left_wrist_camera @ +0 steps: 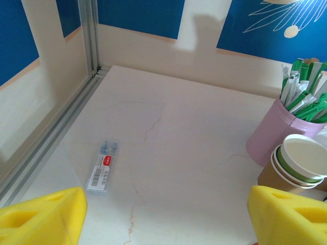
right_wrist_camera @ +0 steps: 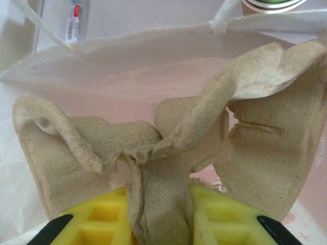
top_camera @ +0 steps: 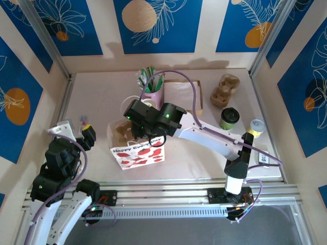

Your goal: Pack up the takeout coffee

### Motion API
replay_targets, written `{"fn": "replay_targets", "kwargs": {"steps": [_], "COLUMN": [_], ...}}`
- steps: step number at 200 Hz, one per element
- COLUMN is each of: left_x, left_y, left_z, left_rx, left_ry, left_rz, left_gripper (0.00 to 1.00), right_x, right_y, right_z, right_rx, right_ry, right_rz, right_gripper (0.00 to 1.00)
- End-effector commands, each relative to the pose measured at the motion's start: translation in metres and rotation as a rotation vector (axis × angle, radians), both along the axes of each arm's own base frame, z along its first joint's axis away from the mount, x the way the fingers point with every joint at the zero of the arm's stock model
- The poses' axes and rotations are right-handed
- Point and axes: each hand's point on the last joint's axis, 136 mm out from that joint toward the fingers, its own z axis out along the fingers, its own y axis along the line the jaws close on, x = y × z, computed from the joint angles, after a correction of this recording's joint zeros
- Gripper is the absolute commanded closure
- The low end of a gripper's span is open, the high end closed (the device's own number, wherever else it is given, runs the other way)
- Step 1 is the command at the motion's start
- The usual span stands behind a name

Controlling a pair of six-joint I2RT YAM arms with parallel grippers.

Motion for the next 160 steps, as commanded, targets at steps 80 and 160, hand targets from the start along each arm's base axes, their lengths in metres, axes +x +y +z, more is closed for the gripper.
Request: {"fn": "replay_targets", "kwargs": {"steps": [80, 160], "left_x": [0.000, 0.000], "left_y": [0.002, 0.001], "left_z": [0.005, 0.004], "left_rx": [0.014, 0.015], "left_ry": [-0.029, -0.029], "left_rz": [0.005, -0.001], "left_gripper": [0.18, 0.18], "right_x": [0.003, 0.004], "right_y": [-0.004, -0.002], "right_z": [-0.042, -0.061], "right_rx": [-0.087, -0.131], "right_ry": [0.096, 0.125], "right_rz": [-0.039, -0.031], "right_gripper": [0.76, 0.75]}}
